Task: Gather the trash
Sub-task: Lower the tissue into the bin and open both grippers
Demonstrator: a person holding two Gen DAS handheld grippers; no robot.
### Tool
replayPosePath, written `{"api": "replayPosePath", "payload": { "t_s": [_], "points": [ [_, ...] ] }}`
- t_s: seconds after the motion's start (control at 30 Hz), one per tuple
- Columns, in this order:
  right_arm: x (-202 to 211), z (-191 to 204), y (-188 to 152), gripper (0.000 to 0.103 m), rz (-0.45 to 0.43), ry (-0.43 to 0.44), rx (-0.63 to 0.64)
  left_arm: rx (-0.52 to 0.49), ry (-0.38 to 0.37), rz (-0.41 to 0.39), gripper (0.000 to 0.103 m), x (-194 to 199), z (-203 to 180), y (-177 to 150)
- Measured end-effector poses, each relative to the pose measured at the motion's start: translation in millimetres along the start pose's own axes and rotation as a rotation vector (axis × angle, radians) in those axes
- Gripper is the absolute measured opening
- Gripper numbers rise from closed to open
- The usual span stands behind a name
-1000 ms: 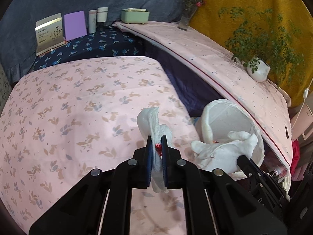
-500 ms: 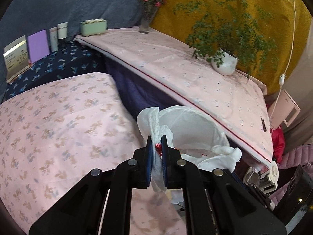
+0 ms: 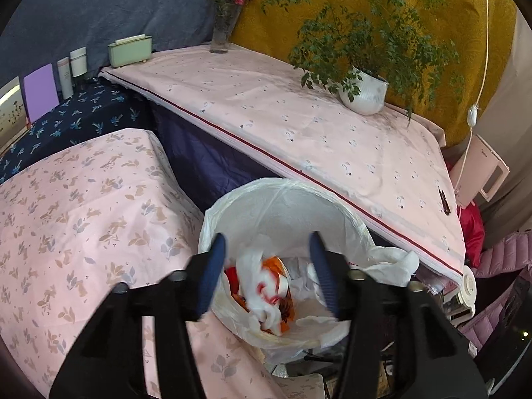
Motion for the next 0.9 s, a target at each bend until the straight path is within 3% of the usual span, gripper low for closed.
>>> {"api": "replayPosePath", "payload": {
  "t_s": [0.4,0.67,0.9],
  "points": [
    [-6,20,10,0.005,-0.013,0.039,0.030,0.016,0.110,-0.008,0.053,2,30,-5],
    [-15,40,16,0.005,-0.012,0.048,0.090,0.012,0.158,-0.010,0.053,2,44,-10],
    [-24,54,24,0.005,-0.010,0.025,0.182,-0.007,0.245,-0.025,0.053,4,60,-10]
  ]
}}
Point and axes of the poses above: each gripper's, at about its wrist camera, not at the fingertips, and x roughly against the way its jaws point, z to its left, y to its top, the point moved 8 cm from there along -x, roughly the way its jaws point, and after that the axes turned 3 degrees about y, right-handed, at the moved point
